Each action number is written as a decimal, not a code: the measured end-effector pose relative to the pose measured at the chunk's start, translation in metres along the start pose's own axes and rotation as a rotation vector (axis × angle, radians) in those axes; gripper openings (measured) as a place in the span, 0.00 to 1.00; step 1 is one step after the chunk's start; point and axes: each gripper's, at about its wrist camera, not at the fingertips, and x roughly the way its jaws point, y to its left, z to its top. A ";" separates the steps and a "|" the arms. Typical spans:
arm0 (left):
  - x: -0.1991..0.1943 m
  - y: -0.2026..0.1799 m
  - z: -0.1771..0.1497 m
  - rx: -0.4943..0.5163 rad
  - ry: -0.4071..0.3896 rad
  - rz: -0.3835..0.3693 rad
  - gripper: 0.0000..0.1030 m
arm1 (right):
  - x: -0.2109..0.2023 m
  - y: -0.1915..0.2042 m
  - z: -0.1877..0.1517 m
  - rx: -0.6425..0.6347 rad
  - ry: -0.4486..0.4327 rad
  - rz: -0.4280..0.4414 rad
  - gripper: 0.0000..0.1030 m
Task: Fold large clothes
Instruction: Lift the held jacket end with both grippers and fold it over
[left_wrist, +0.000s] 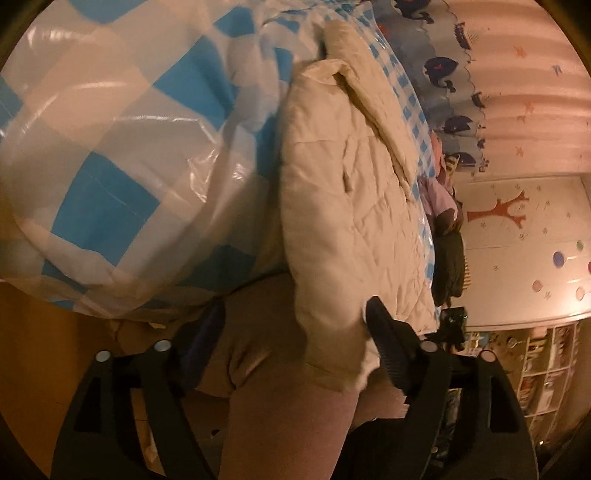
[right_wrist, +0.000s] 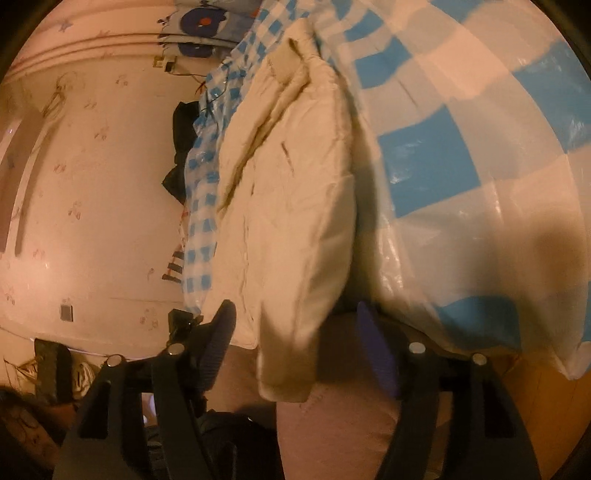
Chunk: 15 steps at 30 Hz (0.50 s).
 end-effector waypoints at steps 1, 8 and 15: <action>0.002 0.001 0.001 -0.007 0.000 -0.021 0.74 | 0.003 -0.002 0.001 0.004 0.011 0.008 0.64; 0.024 -0.019 0.006 0.030 0.025 -0.021 0.79 | 0.024 0.010 0.005 -0.034 0.045 0.042 0.64; 0.044 -0.030 0.008 0.025 0.054 0.030 0.17 | 0.034 0.021 0.002 -0.098 0.015 0.005 0.18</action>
